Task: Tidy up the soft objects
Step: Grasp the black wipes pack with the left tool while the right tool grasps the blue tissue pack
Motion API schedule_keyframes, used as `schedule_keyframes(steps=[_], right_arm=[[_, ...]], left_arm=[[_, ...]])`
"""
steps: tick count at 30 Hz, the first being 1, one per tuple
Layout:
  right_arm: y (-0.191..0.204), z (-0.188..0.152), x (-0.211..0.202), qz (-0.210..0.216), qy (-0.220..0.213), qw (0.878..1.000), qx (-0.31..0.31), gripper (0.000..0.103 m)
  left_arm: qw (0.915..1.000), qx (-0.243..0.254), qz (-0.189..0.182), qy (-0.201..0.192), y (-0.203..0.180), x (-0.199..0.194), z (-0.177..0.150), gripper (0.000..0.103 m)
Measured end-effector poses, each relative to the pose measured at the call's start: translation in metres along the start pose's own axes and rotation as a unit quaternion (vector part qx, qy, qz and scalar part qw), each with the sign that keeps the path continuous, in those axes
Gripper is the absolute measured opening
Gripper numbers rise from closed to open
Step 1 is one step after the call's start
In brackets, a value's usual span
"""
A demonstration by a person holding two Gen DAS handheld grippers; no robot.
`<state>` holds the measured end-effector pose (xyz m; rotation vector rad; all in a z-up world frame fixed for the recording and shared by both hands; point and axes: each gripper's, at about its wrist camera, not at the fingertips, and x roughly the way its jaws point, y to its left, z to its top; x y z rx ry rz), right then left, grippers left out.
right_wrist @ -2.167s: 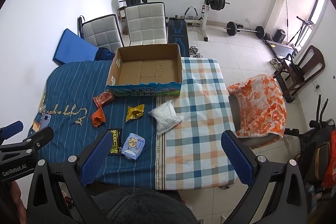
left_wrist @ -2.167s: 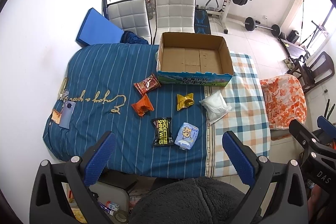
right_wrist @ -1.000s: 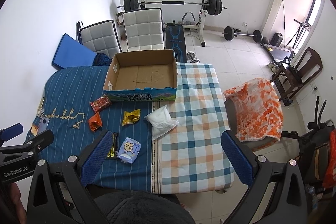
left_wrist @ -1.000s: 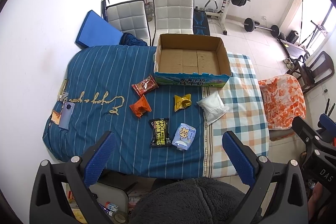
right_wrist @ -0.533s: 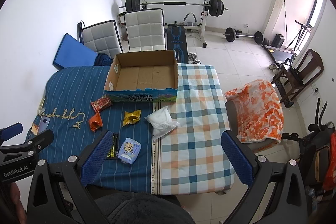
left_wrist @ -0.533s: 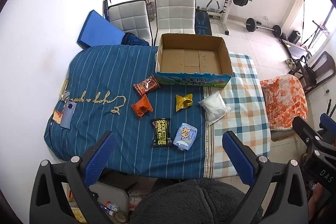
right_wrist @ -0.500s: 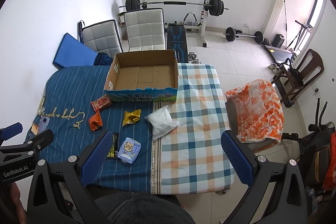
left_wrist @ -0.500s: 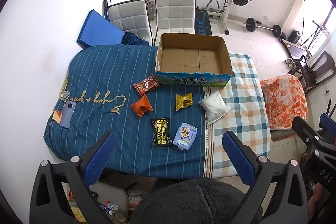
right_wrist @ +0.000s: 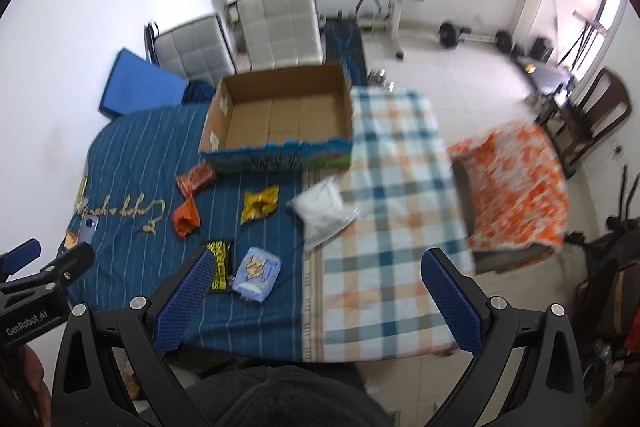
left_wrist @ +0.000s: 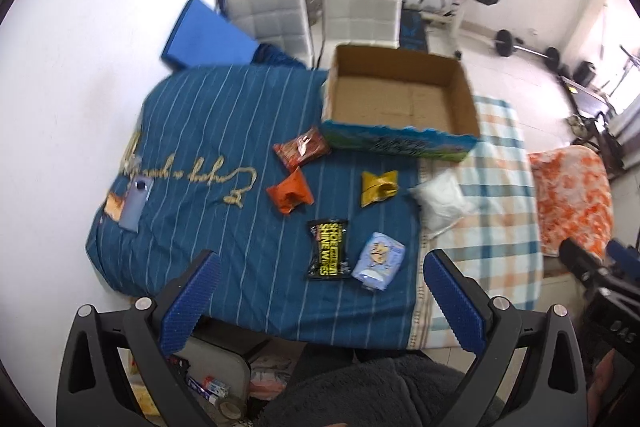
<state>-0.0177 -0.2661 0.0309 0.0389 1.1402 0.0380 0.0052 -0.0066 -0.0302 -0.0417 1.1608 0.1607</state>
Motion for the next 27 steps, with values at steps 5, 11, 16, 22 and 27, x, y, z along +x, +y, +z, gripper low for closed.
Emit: schedule_keyframes(steps=[5, 11, 16, 22, 27], right_arm=[[0.018, -0.012, 0.124, 0.034, 0.106, 0.993, 0.029, 0.103], [0.052, -0.059, 0.282, 0.057, 0.244, 0.965, 0.082, 0.103], [0.077, -0.088, 0.367, 0.052, 0.283, 0.95, 0.118, 0.103], [0.1, -0.11, 0.421, 0.024, 0.314, 0.941, 0.125, 0.095], [0.086, -0.125, 0.426, -0.009, 0.32, 0.942, 0.098, 0.075]], left_arm=[[0.9987, -0.022, 0.027, 0.037, 0.02, 0.068, -0.002, 0.103], [0.9912, -0.036, 0.059, 0.112, 0.048, 0.171, -0.018, 0.103], [0.9825, -0.041, 0.081, 0.163, 0.072, 0.243, -0.037, 0.103], [0.9766, -0.057, 0.051, 0.201, 0.085, 0.286, -0.051, 0.103], [0.9752, -0.05, 0.0, 0.216, 0.071, 0.311, -0.049, 0.103]])
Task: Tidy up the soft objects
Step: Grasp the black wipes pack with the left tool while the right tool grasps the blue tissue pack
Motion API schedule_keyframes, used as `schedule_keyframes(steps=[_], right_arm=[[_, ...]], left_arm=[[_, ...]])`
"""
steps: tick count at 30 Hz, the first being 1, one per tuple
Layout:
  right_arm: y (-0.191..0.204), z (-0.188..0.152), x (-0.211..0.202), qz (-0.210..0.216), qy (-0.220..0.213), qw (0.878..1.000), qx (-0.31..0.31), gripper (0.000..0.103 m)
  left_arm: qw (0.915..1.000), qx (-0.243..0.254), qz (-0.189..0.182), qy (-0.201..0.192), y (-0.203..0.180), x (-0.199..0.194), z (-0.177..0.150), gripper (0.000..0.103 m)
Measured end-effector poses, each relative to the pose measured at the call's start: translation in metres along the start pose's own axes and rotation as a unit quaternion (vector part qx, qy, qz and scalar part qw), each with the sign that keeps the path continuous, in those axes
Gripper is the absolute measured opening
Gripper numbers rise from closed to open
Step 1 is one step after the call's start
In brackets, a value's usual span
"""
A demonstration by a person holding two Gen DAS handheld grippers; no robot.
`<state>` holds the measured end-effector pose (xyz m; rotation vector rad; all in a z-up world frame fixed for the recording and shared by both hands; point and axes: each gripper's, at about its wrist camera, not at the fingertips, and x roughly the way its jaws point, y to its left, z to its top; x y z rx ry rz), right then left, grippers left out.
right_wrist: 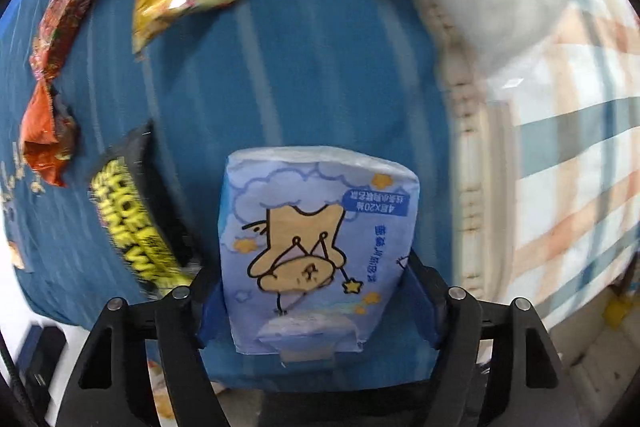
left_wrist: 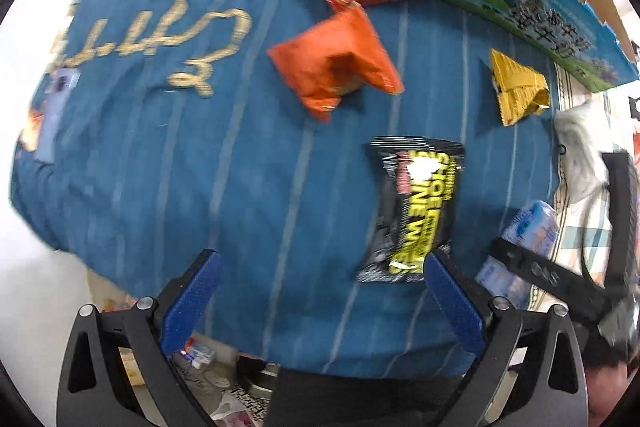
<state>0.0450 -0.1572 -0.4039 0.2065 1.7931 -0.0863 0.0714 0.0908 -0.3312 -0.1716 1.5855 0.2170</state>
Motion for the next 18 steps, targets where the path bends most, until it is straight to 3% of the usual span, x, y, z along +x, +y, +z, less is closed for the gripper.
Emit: schedule_keyframes(steps=[4, 10, 12, 13, 15, 18], right_arm=[[-0.032, -0.003, 0.004, -0.039, -0.022, 0.999, -0.005, 0.074], [-0.057, -0.01, 0.03, -0.045, -0.031, 0.998, -0.027, 0.077], [-0.062, -0.016, 0.037, -0.035, -0.032, 0.999, -0.023, 0.08], [-0.058, -0.022, 0.035, -0.034, -0.033, 0.999, -0.02, 0.084], [-0.061, -0.026, 0.04, -0.025, -0.036, 0.999, -0.012, 0.086], [-0.065, -0.033, 0.056, -0.021, -0.031, 0.999, 0.0, 0.086]], left_arm=[[0.9991, 0.015, -0.026, 0.03, -0.023, 0.027, 0.014, 0.103], [0.9945, 0.044, -0.054, 0.077, -0.068, 0.068, 0.027, 0.1], [0.9932, 0.061, -0.047, 0.087, -0.085, 0.08, 0.028, 0.077], [0.9929, 0.067, -0.04, 0.089, -0.089, 0.085, 0.028, 0.076], [0.9918, 0.08, -0.032, 0.094, -0.098, 0.092, 0.026, 0.063], [0.9935, 0.094, -0.016, 0.062, -0.105, 0.082, 0.021, 0.051]])
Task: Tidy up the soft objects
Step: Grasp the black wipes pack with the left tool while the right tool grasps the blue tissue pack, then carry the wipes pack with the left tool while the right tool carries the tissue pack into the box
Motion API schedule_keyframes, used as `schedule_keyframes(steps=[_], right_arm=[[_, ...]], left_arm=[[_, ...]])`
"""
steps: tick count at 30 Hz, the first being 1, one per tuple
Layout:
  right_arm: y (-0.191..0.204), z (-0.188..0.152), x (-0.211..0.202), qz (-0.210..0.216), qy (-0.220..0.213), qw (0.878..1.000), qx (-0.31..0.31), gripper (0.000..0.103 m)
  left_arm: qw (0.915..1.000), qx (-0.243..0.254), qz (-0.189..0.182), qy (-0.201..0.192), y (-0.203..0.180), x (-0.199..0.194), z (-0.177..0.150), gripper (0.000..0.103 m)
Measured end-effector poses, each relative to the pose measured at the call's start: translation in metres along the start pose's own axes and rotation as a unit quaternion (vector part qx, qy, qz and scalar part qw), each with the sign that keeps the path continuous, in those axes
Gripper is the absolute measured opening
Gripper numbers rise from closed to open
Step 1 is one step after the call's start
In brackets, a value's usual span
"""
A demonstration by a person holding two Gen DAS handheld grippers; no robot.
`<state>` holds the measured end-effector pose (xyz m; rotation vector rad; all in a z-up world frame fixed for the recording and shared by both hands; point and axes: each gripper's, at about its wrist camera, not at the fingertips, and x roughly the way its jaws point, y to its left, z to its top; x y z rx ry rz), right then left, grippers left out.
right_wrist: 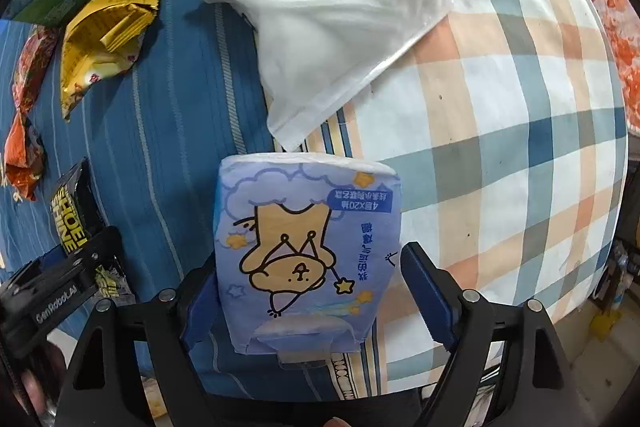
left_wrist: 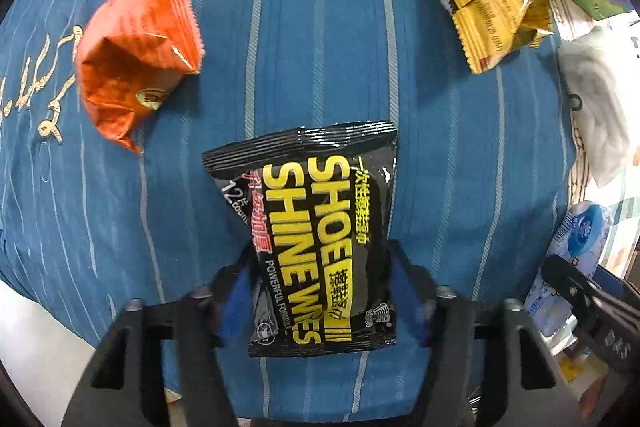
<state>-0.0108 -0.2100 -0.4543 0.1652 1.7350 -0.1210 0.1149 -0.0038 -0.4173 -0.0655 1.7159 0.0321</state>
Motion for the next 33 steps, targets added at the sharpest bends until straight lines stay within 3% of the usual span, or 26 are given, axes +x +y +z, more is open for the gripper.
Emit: schedule_keyframes(steps=[6, 13, 15, 19, 20, 27, 33], right_arm=[[-0.019, -0.012, 0.027, 0.003, 0.024, 0.999, 0.029, 0.084], [0.007, -0.032, 0.03, -0.025, 0.014, 1.0, -0.004, 0.052], [0.012, -0.038, 0.026, -0.024, 0.009, 1.0, -0.012, 0.049], [0.028, -0.057, 0.016, -0.023, -0.01, 0.999, -0.032, 0.048], [0.032, -0.05, 0.001, -0.021, -0.013, 0.999, -0.036, 0.048], [0.038, -0.095, -0.023, 0.005, -0.062, 0.996, -0.069, 0.048], [0.023, -0.107, -0.081, 0.03, -0.109, 0.989, -0.094, 0.048]], left_arm=[[1.0, -0.003, -0.002, -0.008, -0.001, -0.02, -0.018, 0.046], [0.9992, 0.007, 0.002, -0.039, 0.005, -0.041, -0.046, 0.045], [0.9987, 0.013, 0.001, -0.049, 0.0, -0.062, -0.055, 0.044], [0.9971, 0.023, -0.005, -0.072, -0.005, -0.097, -0.075, 0.044], [0.9966, 0.026, -0.006, -0.077, -0.004, -0.107, -0.08, 0.044], [0.9893, 0.052, -0.022, -0.134, -0.013, -0.189, -0.118, 0.044], [0.9796, 0.066, -0.034, -0.187, -0.026, -0.259, -0.12, 0.044]])
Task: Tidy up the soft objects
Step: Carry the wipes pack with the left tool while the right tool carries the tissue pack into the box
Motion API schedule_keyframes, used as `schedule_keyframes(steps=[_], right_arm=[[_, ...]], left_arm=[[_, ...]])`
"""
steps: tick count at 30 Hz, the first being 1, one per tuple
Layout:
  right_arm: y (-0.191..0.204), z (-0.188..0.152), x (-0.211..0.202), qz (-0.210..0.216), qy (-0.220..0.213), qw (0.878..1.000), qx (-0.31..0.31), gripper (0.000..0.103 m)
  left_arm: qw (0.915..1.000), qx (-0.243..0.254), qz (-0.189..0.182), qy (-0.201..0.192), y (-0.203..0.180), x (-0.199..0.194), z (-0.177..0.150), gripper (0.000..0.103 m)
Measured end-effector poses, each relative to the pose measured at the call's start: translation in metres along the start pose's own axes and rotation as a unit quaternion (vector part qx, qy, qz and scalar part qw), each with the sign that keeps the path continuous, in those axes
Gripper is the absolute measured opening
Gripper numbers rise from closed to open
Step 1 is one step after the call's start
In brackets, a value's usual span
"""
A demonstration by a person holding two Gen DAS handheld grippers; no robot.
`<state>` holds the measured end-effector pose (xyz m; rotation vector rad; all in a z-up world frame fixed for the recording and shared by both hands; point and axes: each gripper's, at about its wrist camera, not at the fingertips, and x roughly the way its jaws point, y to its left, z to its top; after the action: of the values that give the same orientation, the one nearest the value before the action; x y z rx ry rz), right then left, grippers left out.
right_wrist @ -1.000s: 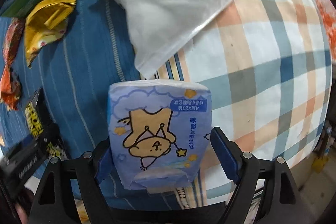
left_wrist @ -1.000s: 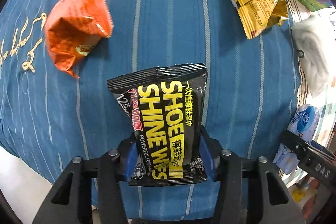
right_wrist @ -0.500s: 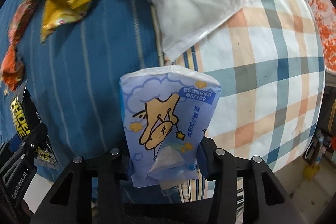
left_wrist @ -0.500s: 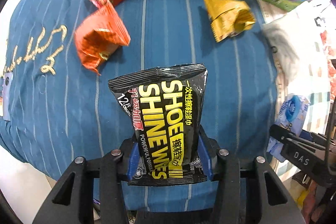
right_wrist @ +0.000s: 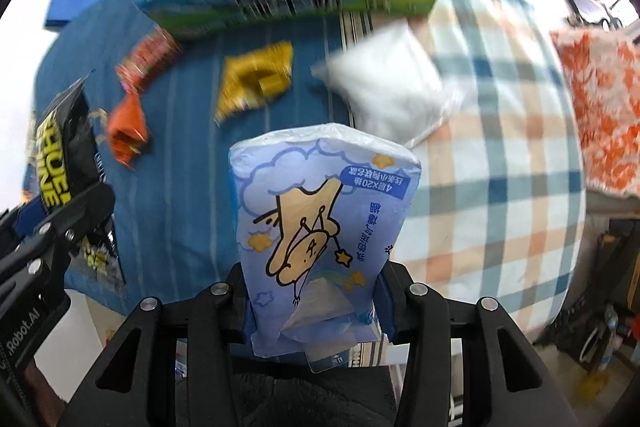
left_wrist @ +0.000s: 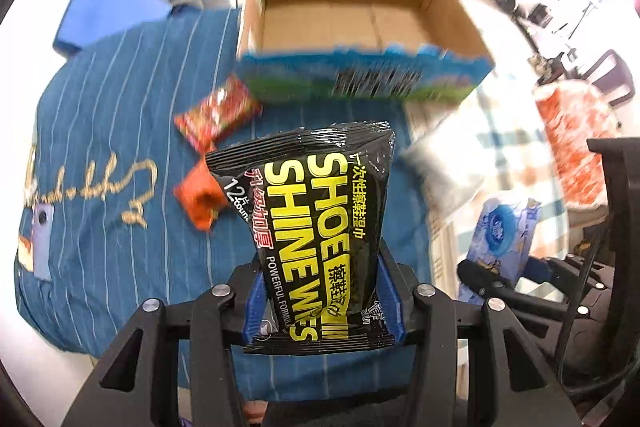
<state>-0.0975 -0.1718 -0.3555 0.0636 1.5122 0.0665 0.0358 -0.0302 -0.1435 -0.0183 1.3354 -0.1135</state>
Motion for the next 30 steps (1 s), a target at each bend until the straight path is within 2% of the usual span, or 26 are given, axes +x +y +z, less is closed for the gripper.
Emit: schedule_keyframes(steps=[1, 3, 5, 6, 9, 12, 15, 20, 23, 30], right_arm=[[-0.004, 0.007, -0.023, 0.007, -0.009, 1.0, -0.002, 0.048], [-0.009, 0.015, -0.04, 0.016, -0.025, 1.0, -0.006, 0.048], [-0.021, 0.033, -0.076, 0.027, -0.039, 0.999, -0.01, 0.048], [-0.031, 0.045, -0.095, 0.031, -0.045, 0.998, -0.012, 0.048], [-0.02, 0.095, -0.154, 0.044, -0.063, 0.997, -0.017, 0.048], [-0.027, 0.138, -0.182, 0.055, -0.08, 0.995, -0.02, 0.048], [-0.028, 0.165, -0.208, 0.064, -0.093, 0.993, -0.026, 0.048], [-0.04, 0.234, -0.213, 0.056, -0.106, 0.992, -0.028, 0.048], [-0.046, 0.276, -0.203, 0.051, -0.094, 0.994, -0.032, 0.048], [-0.053, 0.368, -0.125, 0.044, -0.044, 0.997, -0.045, 0.048]], left_arm=[[1.0, 0.001, -0.001, -0.009, -0.007, -0.003, 0.014, 0.044], [0.9997, 0.002, -0.008, -0.023, -0.013, -0.016, 0.024, 0.044], [0.9993, 0.002, -0.012, -0.037, -0.019, -0.028, 0.041, 0.044], [0.999, 0.002, -0.015, -0.042, -0.023, -0.034, 0.048, 0.044], [0.9981, 0.001, -0.025, -0.056, -0.028, -0.037, 0.082, 0.044], [0.997, 0.005, -0.033, -0.07, -0.036, -0.041, 0.119, 0.044], [0.9965, 0.006, -0.037, -0.074, -0.042, -0.026, 0.153, 0.044], [0.9969, 0.002, -0.046, -0.064, -0.041, -0.004, 0.2, 0.045], [0.9979, -0.004, -0.051, -0.041, -0.036, 0.021, 0.231, 0.045], [0.9956, -0.039, -0.072, 0.045, -0.015, 0.115, 0.314, 0.045]])
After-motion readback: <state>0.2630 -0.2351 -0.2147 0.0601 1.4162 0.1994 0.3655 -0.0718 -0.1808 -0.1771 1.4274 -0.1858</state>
